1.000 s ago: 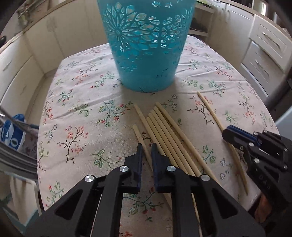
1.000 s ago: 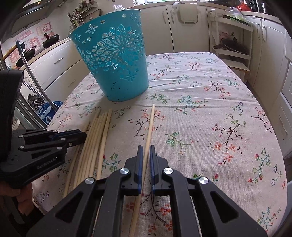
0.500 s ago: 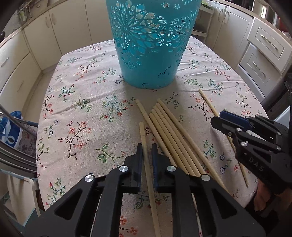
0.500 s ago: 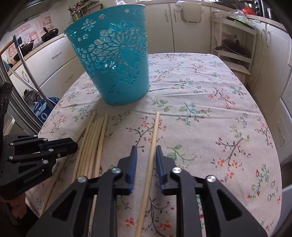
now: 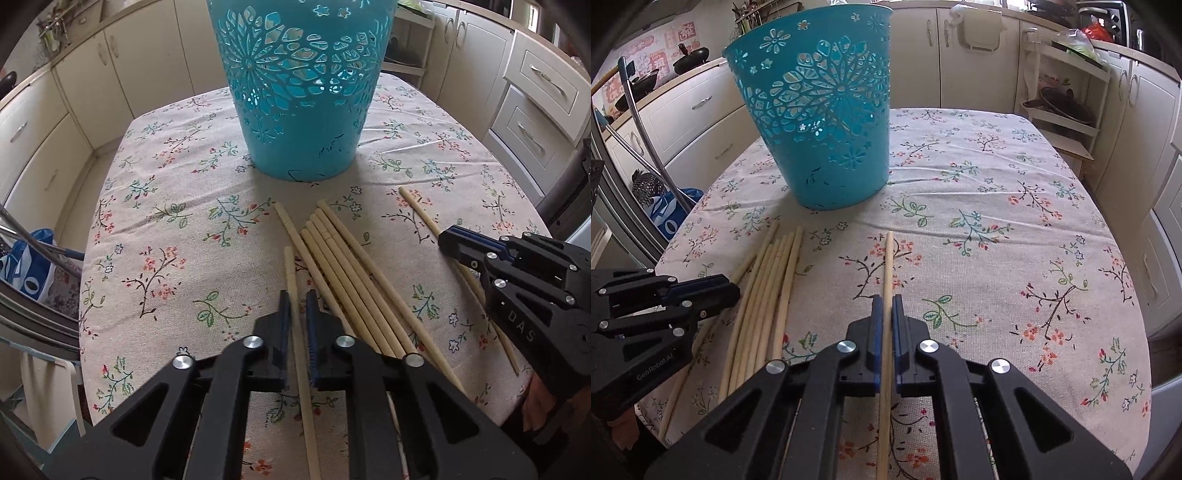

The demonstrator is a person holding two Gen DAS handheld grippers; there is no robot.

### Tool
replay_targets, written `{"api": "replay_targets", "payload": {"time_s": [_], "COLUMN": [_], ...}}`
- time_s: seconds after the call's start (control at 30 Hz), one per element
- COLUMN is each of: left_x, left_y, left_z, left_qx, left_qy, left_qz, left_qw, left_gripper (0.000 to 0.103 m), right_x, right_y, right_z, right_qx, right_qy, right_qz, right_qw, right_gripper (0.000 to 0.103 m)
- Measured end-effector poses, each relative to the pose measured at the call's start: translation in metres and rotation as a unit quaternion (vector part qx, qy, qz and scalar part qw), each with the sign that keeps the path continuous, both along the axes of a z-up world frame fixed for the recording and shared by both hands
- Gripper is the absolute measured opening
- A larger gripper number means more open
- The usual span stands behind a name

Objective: Organize utensils
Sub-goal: 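Return both tools to the chopsticks and close each on one chopstick, then lift the chopstick with the left tool into the basket and open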

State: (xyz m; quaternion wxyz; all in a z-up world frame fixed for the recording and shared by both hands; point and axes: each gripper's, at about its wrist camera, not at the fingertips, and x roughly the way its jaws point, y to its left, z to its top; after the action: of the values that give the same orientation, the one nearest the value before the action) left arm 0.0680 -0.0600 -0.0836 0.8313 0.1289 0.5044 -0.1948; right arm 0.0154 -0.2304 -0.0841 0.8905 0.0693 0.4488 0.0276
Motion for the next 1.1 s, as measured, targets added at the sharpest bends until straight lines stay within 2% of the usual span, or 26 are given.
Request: {"api": "replay_targets", "payload": {"time_s": [0.2, 0.3, 0.4, 0.5, 0.57, 0.63, 0.87, 1.1], "left_x": [-0.006, -0.01, -0.02, -0.034, -0.04, -0.045, -0.034, 0.008], "left_y": [0.001, 0.008, 0.017, 0.024, 0.029, 0.032, 0.03, 0.013], "left_z": [0.012, 0.027, 0.053, 0.083, 0.105, 0.124, 0.182, 0.234], "left_qx": [-0.011, -0.047, -0.101, -0.169, -0.212, -0.241, -0.292, -0.319], "left_qy": [-0.02, -0.035, -0.073, -0.117, -0.146, -0.168, -0.227, -0.282], "left_qz": [0.005, 0.014, 0.01, -0.004, -0.007, -0.01, -0.019, -0.004], "left_qw": [0.9997, 0.9982, 0.9921, 0.9786, 0.9663, 0.9557, 0.9289, 0.9048], "left_gripper": [0.005, 0.005, 0.005, 0.005, 0.005, 0.005, 0.005, 0.005], "right_x": [-0.004, -0.004, -0.004, -0.004, -0.003, -0.003, -0.002, -0.002], "right_y": [-0.007, -0.007, -0.006, -0.007, -0.008, -0.009, -0.01, -0.011], "right_z": [-0.002, -0.002, -0.002, -0.003, -0.003, -0.003, -0.003, -0.003], "right_qx": [0.029, 0.032, 0.032, 0.033, 0.036, 0.04, 0.043, 0.049], "right_qy": [-0.005, -0.007, -0.009, -0.01, -0.01, -0.009, -0.008, -0.007], "right_qz": [-0.005, -0.005, -0.004, -0.005, -0.006, -0.006, -0.003, -0.005], "right_qw": [1.0, 0.999, 0.999, 0.999, 0.999, 0.999, 0.999, 0.999], "right_gripper": [0.006, 0.006, 0.006, 0.006, 0.006, 0.006, 0.006, 0.006]}}
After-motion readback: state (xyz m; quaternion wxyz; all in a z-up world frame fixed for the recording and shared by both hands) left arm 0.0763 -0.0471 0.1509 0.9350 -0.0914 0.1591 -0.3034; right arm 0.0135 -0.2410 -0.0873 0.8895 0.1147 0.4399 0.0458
